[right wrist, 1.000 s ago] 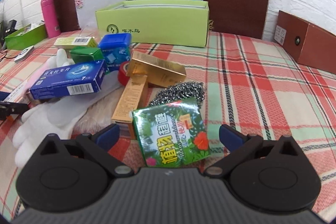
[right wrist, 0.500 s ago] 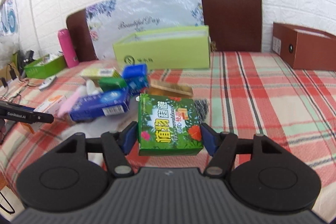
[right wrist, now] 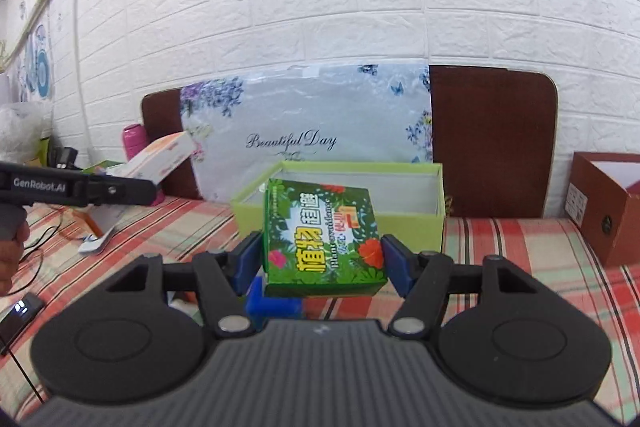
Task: Organize objects
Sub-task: 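Carry both boxes into the lime-green box and open both grippers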
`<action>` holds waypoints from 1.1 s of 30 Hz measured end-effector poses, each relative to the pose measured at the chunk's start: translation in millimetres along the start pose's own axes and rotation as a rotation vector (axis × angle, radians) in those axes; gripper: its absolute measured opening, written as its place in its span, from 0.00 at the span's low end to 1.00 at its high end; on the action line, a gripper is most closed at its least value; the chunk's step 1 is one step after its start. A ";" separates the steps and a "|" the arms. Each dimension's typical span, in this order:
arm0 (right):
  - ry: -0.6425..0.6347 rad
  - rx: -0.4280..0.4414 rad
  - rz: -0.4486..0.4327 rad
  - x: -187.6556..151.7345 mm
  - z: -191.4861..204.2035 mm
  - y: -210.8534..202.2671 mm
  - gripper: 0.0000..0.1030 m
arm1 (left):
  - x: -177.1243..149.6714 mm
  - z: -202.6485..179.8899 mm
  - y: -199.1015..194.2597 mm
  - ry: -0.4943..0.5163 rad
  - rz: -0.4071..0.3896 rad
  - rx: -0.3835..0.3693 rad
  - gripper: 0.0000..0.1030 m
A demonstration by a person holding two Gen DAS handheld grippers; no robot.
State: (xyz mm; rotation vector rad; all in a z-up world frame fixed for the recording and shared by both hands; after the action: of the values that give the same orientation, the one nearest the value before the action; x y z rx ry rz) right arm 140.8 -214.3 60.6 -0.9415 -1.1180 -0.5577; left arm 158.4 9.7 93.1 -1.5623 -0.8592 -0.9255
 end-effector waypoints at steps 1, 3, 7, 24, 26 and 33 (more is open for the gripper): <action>-0.009 -0.014 0.010 5.1 -3.3 15.1 0.61 | 7.7 -1.3 13.5 -0.014 0.003 0.010 0.69; -0.012 -0.029 0.025 16.0 -9.4 44.1 0.61 | 22.0 -7.1 42.5 -0.009 0.001 0.038 0.69; -0.026 -0.089 0.066 29.2 -23.4 102.8 0.61 | 36.3 -11.5 99.1 0.023 0.042 0.082 0.69; -0.049 -0.129 0.127 21.4 -48.2 174.8 1.00 | 24.8 17.5 166.0 -0.046 0.200 0.135 0.92; -0.061 -0.140 0.096 25.0 -43.9 156.7 1.00 | 23.8 15.4 150.2 -0.078 0.161 0.091 0.92; -0.001 -0.091 -0.014 23.6 -27.9 70.0 1.00 | 18.0 -2.6 74.5 -0.082 0.081 0.015 0.92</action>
State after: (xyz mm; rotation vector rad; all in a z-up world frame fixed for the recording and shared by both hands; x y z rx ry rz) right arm 218.3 -200.6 54.3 -1.0131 -1.1082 -0.6241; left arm 232.4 -4.1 78.0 -1.6198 -0.8515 -0.7999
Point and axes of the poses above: each gripper's, at about its wrist camera, not at the fingertips, and y roughly the way its jaws point, z to its left, x to its top, the point moved 2 cm from there along y, roughly the way its jaws point, and after that the axes turned 7 degrees about x, right-handed, at the moved point
